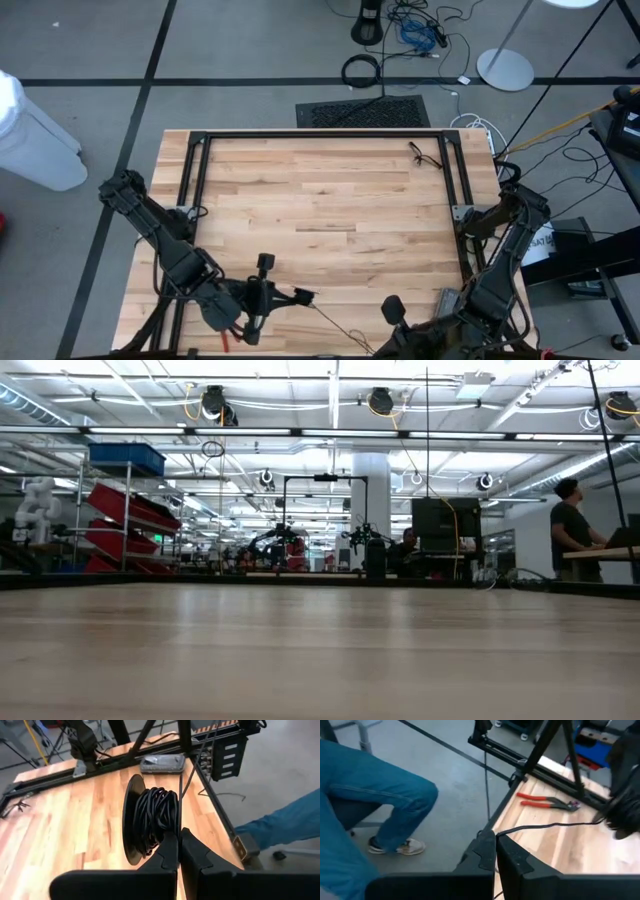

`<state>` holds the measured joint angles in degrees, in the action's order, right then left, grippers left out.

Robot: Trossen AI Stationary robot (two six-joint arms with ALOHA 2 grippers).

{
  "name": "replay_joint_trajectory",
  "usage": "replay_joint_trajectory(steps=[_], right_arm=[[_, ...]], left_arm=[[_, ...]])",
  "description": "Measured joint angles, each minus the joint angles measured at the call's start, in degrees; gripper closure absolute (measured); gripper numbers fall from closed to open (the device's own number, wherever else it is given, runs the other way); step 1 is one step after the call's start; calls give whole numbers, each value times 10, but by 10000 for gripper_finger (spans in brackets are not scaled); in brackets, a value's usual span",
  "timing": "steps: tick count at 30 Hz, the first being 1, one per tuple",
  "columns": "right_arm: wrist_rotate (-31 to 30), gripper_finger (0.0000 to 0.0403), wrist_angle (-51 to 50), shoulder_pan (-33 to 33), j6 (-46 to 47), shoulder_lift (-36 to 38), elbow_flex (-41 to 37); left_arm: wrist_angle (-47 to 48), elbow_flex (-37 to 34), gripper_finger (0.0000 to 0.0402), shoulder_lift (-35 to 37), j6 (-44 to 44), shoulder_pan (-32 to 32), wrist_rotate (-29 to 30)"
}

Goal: Coil cords
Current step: Coil the black wire onto the black spool

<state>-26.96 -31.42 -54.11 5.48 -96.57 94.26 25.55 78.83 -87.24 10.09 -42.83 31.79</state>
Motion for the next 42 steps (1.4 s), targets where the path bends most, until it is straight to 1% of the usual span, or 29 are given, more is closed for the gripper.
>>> replay_joint_trajectory(steps=[5,10,14,20,24,29,32,34,39,42], right_arm=[[-48,403,9,4,-40,0,0],[-105,403,65,15,-124,0,0],[-120,403,104,32,-175,0,1],[-123,403,102,62,-184,0,1],[-123,403,102,79,-182,-1,1],[-124,403,108,90,-176,-12,1],[-124,403,124,96,-186,-24,1],[-124,403,136,102,-195,-29,1],[-121,403,130,119,-201,-36,1],[-121,403,133,126,-217,-35,1]], left_arm=[[2,0,399,-2,26,0,-25],[-1,0,399,-18,32,0,-47],[-16,0,399,-35,31,3,-53],[-38,0,399,-51,30,10,-72],[-78,0,399,-60,11,15,-111],[-144,0,399,-75,-43,27,-172],[-163,0,399,-80,-57,38,-200],[-164,0,399,-80,-60,45,-207],[-166,0,399,-80,-60,57,-212],[-166,0,399,-80,-63,61,-226]])
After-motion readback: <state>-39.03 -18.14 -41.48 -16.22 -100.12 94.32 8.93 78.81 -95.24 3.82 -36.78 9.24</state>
